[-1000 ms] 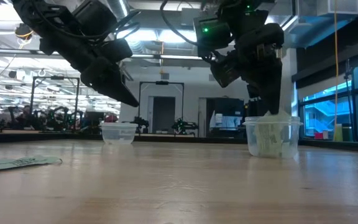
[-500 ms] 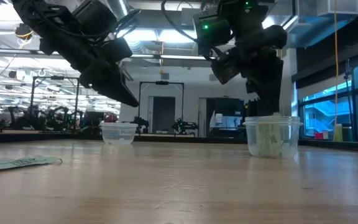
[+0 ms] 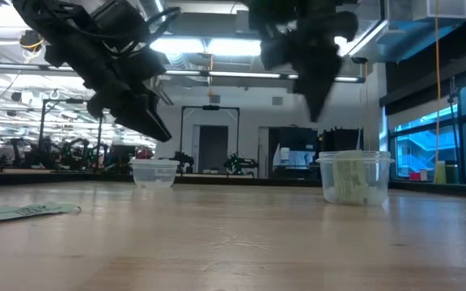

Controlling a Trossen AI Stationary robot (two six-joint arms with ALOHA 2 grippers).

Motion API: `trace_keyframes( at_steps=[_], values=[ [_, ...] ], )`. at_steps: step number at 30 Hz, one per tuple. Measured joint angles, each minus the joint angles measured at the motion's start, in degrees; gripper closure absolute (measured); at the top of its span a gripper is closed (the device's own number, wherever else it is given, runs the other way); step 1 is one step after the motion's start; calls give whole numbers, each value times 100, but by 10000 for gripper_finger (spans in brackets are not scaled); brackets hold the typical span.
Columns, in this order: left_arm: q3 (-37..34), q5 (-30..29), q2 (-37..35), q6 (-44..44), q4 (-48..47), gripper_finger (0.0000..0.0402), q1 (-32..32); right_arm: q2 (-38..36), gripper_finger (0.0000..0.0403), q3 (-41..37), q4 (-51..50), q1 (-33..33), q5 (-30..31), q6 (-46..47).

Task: Pick and place Stevia / Truvia into bins
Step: Put the stevia packet into the bottom transparent container

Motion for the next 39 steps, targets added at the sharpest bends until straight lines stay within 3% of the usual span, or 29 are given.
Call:
trace_keyframes(
  at_steps=[4,7,13,19,26,31,39],
  values=[
    [3,79,-450,31,-349,300,-306,-60,287,0,1163,0,-2,-732],
    [4,349,-790,-79,-720,300,-673,-60,287,0,1488,-12,-2,-1087],
    [4,781,-1027,-1346,-1033,308,-1734,-67,287,-147,1758,-171,-2,-1314],
    [8,392,-494,-1751,-584,350,-2737,-35,287,-580,2535,-345,-4,-1428],
    [7,319,424,-2331,-142,397,-3267,-34,287,-603,2828,-402,-4,-1430],
    [7,345,871,-2641,480,399,-3480,-34,287,-574,2911,-396,-20,-1430],
    [4,439,1148,-3174,676,399,-3769,-34,287,-575,2834,-398,-20,-1430]
  ],
)
